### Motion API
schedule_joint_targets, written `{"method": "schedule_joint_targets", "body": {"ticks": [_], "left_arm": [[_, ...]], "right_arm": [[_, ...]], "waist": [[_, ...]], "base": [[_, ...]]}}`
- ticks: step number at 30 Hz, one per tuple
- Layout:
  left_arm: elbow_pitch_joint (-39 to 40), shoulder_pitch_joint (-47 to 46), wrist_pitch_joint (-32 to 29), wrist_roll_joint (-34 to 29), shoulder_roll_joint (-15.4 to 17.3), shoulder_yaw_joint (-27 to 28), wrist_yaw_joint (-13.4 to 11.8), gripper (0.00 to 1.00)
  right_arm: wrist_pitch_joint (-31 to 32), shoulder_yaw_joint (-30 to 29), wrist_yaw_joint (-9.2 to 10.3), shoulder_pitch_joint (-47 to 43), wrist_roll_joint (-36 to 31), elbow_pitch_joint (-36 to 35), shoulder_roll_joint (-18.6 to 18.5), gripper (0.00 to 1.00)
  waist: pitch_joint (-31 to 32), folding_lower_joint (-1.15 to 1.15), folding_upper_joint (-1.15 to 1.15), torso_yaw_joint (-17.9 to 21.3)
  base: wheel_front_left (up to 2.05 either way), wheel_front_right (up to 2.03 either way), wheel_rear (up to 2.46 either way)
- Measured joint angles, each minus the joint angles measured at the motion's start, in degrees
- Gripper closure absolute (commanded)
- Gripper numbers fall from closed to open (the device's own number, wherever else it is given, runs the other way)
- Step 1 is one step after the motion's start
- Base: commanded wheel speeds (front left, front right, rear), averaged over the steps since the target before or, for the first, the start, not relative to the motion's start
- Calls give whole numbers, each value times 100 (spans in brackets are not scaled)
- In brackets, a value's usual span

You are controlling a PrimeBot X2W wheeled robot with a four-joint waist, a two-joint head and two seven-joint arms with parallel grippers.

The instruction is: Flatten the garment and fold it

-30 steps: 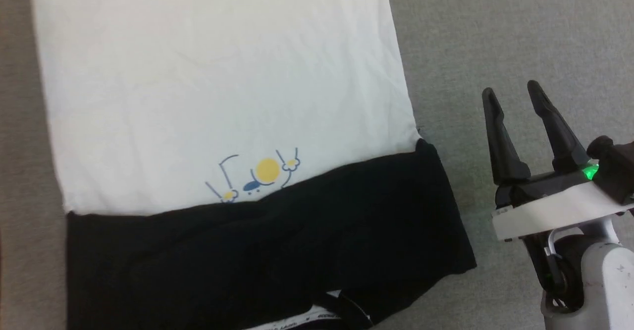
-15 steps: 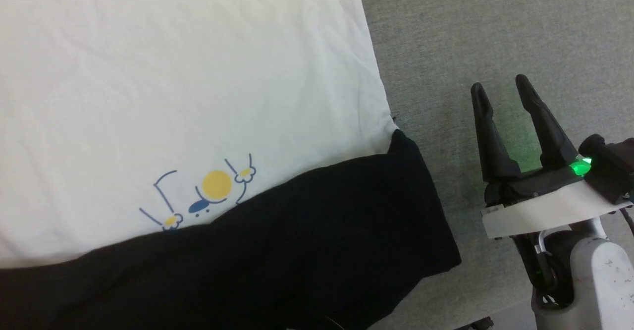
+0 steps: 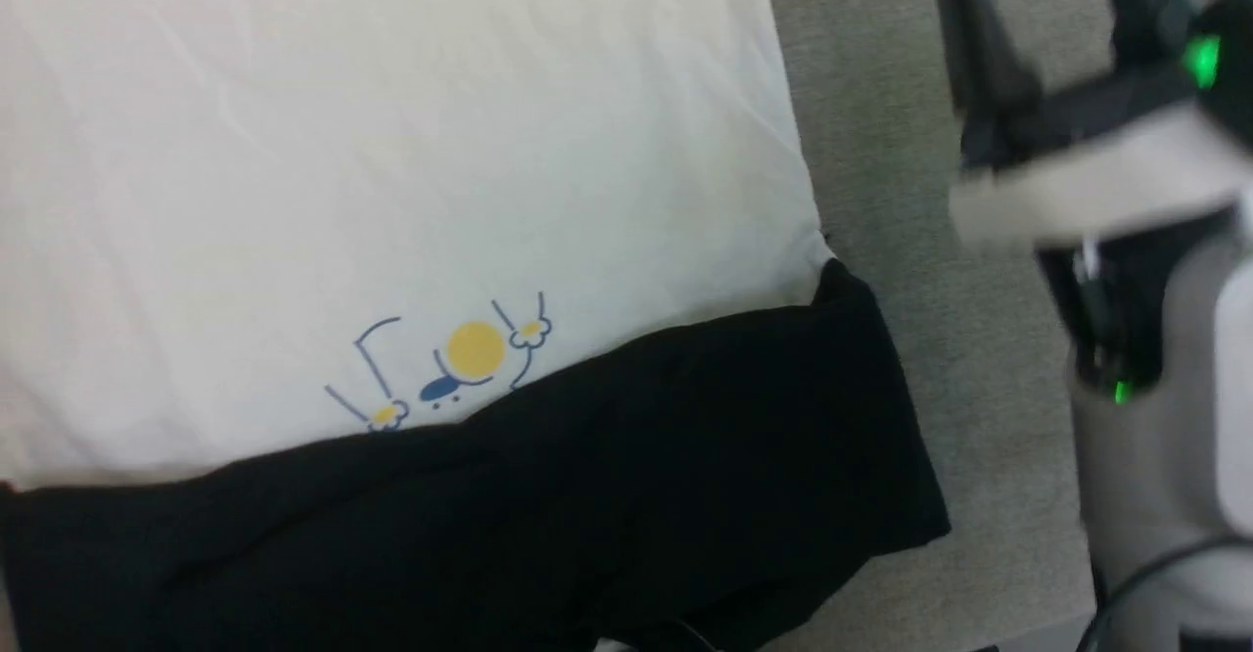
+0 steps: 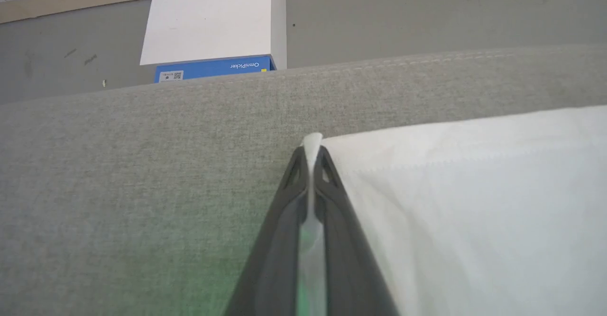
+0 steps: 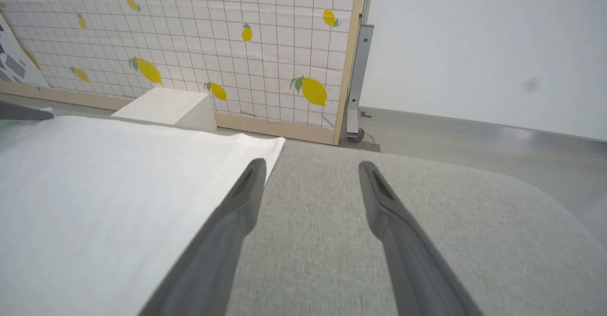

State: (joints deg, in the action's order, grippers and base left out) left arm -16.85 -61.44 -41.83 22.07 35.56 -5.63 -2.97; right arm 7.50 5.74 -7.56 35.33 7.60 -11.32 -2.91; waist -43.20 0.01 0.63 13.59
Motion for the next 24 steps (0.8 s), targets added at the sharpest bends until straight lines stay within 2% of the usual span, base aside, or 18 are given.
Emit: {"method": "schedule_joint_targets", "body": {"ticks": [4,8,10,12,14,19,23,24], "left_arm": [[-218,-105,272,66,-372,-209,112,100],[-372,-243,494,74,-712,-426,202,100],[-413,-339,673,97,-829,-469,248,100],[-468,-404,805,112,-925,-523,291,100],[-533,-468,1081,121,-1132,-620,347,100],[-588,-583,1589,120,-1351,-730,457,100],[-644,-698,1767,119,-1444,-827,531,100],[-667,-711,1795,119,-1456,-839,545,100]], "right_arm": [[411,-25,0,1307,138,943,2,0],[1029,-92,0,2425,494,2226,3,0],[1369,-141,0,2938,175,2846,1,0],[1670,-237,0,3277,144,3370,10,0],[2104,-444,0,3682,-271,4055,10,0],[2727,-731,0,3997,-690,4710,8,0],[3215,-976,0,4189,-1147,4963,8,0],[3312,-1014,0,4221,-1216,4992,7,29]], "waist": [[59,0,0,-249],[94,0,0,-546],[91,0,0,-695],[83,0,0,-830],[63,0,0,-1053],[13,0,0,-1364],[-45,0,0,-1562],[-57,0,0,-1594]], "base": [[0,0,0],[0,0,0],[0,0,0],[0,0,0],[0,0,0],[0,0,0],[0,0,0],[0,0,0]]}}
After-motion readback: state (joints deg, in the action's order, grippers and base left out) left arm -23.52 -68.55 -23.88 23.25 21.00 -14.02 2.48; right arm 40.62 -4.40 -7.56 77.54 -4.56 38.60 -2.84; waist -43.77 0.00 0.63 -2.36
